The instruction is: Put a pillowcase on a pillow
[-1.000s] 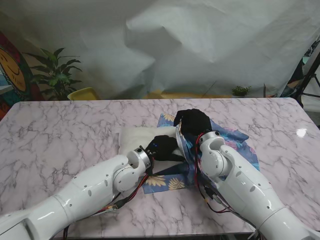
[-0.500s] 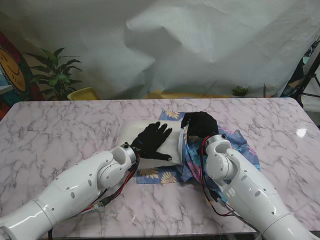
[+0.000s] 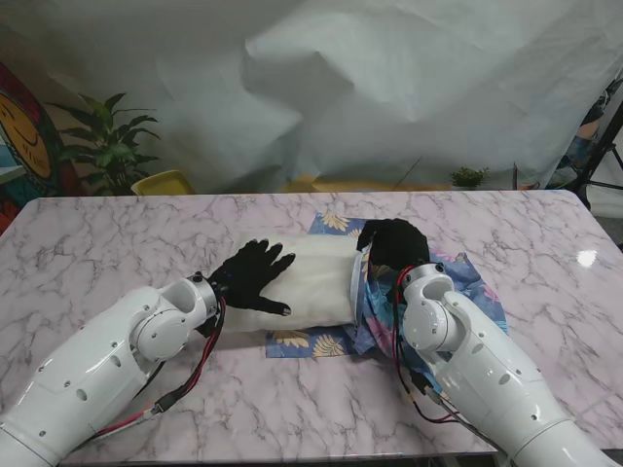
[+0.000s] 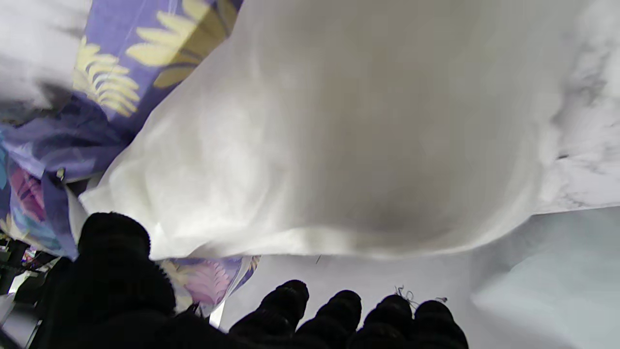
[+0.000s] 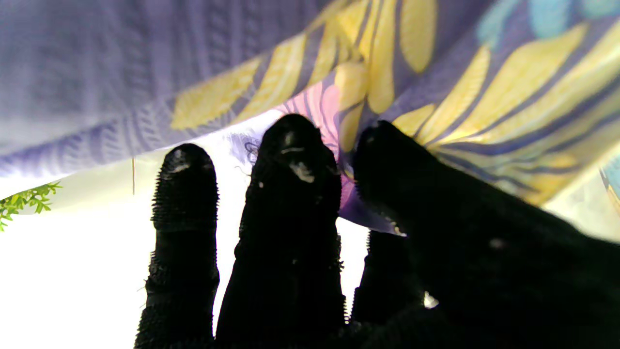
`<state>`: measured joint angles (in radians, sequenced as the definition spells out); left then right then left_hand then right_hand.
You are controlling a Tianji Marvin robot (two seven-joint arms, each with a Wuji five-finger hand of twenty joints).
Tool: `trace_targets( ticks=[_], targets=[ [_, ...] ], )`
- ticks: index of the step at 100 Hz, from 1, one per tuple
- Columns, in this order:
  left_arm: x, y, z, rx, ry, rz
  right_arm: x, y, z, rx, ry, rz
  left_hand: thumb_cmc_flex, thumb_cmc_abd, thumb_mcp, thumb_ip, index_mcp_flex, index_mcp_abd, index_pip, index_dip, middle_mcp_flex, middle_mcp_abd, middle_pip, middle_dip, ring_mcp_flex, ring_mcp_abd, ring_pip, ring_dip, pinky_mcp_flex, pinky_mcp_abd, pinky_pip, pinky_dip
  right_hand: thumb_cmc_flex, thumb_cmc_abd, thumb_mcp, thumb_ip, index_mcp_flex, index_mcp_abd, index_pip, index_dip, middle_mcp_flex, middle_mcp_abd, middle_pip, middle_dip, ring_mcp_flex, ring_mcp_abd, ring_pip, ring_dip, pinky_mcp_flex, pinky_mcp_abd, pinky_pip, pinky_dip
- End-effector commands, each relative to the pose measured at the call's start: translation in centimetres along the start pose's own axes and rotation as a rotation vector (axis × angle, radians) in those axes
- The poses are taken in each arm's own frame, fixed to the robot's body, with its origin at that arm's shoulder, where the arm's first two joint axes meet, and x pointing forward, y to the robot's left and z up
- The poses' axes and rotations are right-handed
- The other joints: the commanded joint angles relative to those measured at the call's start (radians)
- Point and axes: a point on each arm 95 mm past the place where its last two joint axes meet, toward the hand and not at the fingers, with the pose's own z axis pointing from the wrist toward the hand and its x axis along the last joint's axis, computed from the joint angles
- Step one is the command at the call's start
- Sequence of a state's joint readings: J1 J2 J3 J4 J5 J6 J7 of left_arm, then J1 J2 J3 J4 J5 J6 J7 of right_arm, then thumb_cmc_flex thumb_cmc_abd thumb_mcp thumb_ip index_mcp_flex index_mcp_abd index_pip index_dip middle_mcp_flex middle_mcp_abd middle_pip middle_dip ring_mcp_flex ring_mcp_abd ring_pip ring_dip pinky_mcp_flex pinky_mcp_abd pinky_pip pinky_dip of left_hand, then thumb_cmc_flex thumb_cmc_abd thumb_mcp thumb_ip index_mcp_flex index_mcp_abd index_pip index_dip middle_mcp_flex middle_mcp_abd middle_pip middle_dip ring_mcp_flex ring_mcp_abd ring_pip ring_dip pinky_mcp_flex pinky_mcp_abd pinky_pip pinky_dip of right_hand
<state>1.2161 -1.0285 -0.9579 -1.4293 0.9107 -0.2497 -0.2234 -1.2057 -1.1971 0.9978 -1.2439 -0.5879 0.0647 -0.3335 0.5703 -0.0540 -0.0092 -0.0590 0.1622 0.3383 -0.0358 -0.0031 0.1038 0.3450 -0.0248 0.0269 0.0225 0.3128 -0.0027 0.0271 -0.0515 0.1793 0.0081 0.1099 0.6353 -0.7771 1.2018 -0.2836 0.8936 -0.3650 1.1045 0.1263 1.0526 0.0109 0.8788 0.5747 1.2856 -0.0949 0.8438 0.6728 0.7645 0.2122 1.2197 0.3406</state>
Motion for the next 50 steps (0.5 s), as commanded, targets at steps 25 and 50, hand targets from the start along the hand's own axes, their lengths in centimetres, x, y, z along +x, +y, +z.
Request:
trace_targets(
  ticks=[25, 50],
  targets=[
    [-0.7, 2.3, 3.2, -0.061, 0.021, 0.018, 1.4, -0.2, -0.2, 0.005, 0.044, -0.002, 0.075, -0.128, 0.001, 0.027, -0.026, -0.020, -0.019, -0.016, -0.040, 0.035, -0.015, -0.017, -0.044, 0.055, -0.032, -0.015, -0.013, 0.096, -0.032, -0.056, 0.013, 0.021, 0.015, -0.007, 0.043, 0.024, 0.054, 0.034, 0.008, 0.002, 0.028, 0.009, 0.033, -0.003, 0.017, 0.013, -0.009, 0.008, 0.003, -0.016],
    [-0.4, 3.4, 5.3, 0.015, 0.018, 0.042, 2.2, -0.1, -0.2, 0.009, 0.075, 0.000, 0.348, -0.273, 0.433, 0.029, -0.028, -0.073, -0.019, -0.016, 0.116, -0.179, 0.237, 0.345, 0.392, -0.099, 0.357, 0.400, 0.314, -0.006, 0.338, 0.360, 0.014, 0.021, 0.013, -0.008, 0.043, 0.023, 0.053, 0.036, 0.009, 0.002, 0.027, 0.009, 0.033, -0.001, 0.011, 0.012, -0.014, 0.015, 0.000, -0.019]
  ],
)
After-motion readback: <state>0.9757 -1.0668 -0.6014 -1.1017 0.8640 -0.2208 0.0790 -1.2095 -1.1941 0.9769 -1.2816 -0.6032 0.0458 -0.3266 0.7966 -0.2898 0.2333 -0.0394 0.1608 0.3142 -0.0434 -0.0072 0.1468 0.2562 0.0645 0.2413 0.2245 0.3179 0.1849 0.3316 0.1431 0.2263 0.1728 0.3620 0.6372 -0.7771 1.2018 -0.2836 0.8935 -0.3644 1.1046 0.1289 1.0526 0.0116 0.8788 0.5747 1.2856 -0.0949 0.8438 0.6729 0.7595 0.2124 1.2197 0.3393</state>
